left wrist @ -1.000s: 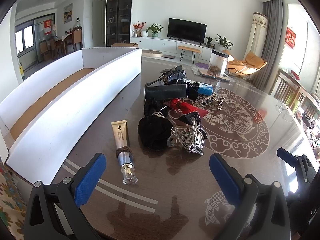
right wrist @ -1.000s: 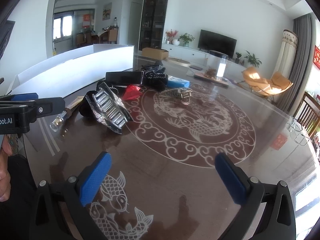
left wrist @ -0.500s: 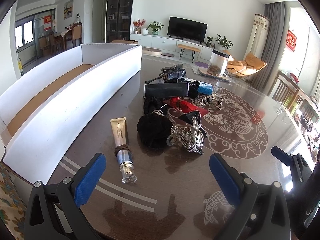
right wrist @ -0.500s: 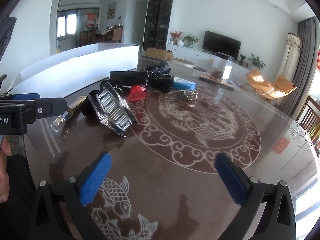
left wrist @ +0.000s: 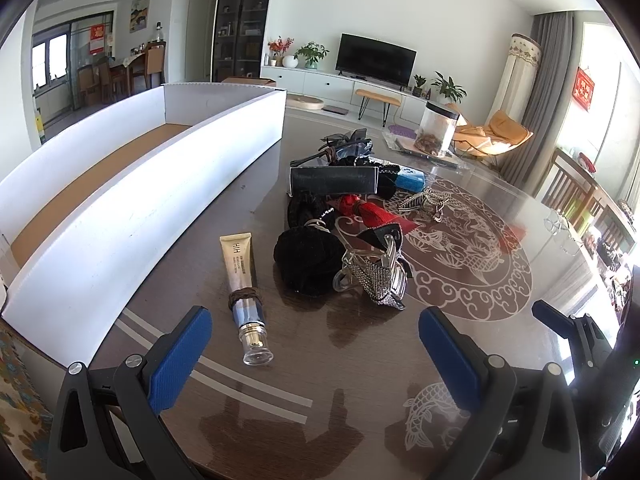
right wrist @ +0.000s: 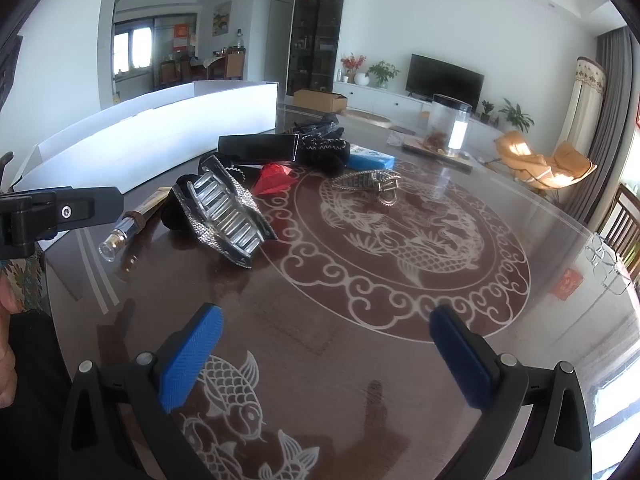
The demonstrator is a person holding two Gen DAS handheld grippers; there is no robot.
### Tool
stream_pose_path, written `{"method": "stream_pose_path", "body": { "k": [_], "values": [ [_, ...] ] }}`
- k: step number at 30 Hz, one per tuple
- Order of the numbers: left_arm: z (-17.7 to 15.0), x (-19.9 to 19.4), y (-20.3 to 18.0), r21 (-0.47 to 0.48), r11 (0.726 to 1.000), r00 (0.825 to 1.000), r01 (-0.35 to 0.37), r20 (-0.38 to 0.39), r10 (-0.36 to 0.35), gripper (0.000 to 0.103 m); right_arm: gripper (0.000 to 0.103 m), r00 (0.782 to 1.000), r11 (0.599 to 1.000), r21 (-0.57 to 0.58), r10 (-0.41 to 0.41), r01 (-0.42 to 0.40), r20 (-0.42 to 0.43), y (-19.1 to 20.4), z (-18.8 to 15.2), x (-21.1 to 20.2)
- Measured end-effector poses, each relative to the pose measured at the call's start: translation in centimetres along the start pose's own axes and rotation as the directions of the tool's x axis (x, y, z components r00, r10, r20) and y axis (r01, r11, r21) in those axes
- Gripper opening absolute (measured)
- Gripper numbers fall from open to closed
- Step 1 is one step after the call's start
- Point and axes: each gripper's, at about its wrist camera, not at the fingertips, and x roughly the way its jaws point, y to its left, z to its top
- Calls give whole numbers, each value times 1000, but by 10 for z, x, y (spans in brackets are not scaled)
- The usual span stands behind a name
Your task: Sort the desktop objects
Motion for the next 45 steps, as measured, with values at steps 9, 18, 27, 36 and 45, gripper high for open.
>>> {"method": "stream_pose_path", "body": {
  "k": [9,18,27,36,45],
  "values": [
    [0,0,-2,8,1000,1000,-12,5,12,103,103,1000,999,31,6,-7,15,-5,-1,-2],
    [-1,1,-9,44,998,999,-35,1,35,103,103,1000,1000,29,10,-10,0,-4,0,0],
    [-1,-2,-6,28,999,1000,-27,8,27,103,103,1000,999,44,5,-5,-1,-7,-1,0],
    [-2,-2,-9,39,999,999,-32,8,32,103,103,1000,999,35,2,-2,1,-6,-1,-1],
    [-2,-2,-9,31,999,1000,-23,6,23,103,103,1000,999,34,-3,3,1,-5,-1,-1]
  ]
}}
